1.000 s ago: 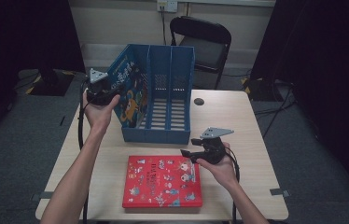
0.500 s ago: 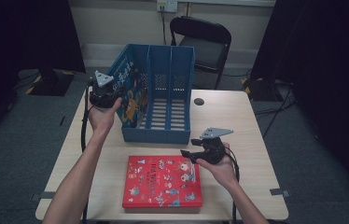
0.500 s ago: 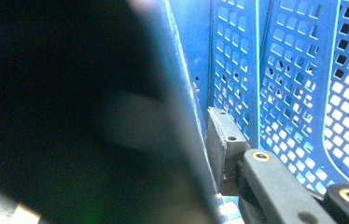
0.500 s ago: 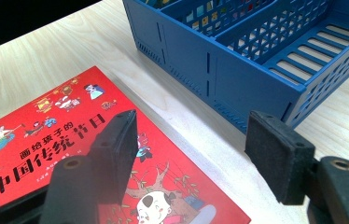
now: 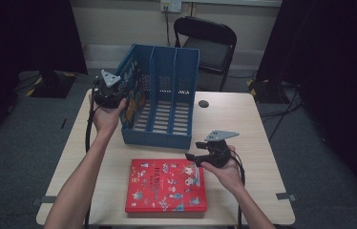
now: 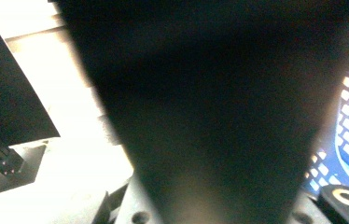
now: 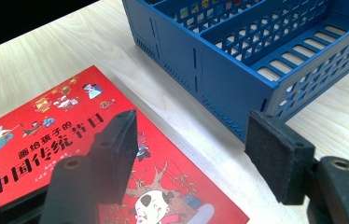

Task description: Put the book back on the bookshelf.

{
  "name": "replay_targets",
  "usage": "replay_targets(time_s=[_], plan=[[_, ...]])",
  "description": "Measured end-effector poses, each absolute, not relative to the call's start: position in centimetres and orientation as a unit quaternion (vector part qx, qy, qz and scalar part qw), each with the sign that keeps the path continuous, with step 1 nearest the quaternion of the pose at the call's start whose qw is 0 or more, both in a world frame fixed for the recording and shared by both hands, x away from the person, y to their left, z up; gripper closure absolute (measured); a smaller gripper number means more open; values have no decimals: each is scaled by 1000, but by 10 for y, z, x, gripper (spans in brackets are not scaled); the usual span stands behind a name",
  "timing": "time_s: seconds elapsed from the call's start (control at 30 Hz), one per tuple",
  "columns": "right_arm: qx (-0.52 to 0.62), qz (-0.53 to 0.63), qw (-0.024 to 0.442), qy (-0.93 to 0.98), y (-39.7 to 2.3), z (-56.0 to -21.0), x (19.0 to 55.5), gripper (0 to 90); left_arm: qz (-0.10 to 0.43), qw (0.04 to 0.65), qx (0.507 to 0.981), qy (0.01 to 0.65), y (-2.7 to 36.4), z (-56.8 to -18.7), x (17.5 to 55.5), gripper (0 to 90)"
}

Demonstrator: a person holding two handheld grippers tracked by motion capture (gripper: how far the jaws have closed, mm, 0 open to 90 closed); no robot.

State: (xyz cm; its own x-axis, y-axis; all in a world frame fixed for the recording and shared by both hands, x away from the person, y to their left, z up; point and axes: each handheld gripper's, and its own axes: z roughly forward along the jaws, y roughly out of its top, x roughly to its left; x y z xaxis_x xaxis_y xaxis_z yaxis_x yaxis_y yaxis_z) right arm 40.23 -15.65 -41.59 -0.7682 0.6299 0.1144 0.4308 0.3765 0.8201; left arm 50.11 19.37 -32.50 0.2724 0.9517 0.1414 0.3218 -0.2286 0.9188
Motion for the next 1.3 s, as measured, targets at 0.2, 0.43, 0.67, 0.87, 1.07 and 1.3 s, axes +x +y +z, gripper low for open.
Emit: replay_targets(time_s=[0.2, 0.43, 0.67, 0.87, 1.07, 1.3], plan=[[321, 457, 110, 822, -157, -415, 401, 345, 386, 417, 663, 488, 194, -327, 501, 804], [322, 458, 109, 822, -157, -415, 401, 345, 380, 424, 657, 494, 200, -328, 502, 804], [320, 456, 109, 823, -156, -415, 401, 346, 379, 427, 657, 492, 201, -329, 502, 796], [322, 458, 110, 821, -157, -415, 401, 346, 358, 443, 660, 490, 208, -334, 499, 737], [321, 455, 109, 823, -156, -415, 401, 346, 330, 458, 659, 497, 217, -344, 495, 668], [321, 455, 108, 824, -155, -416, 401, 346, 310, 472, 658, 499, 223, -356, 486, 571]])
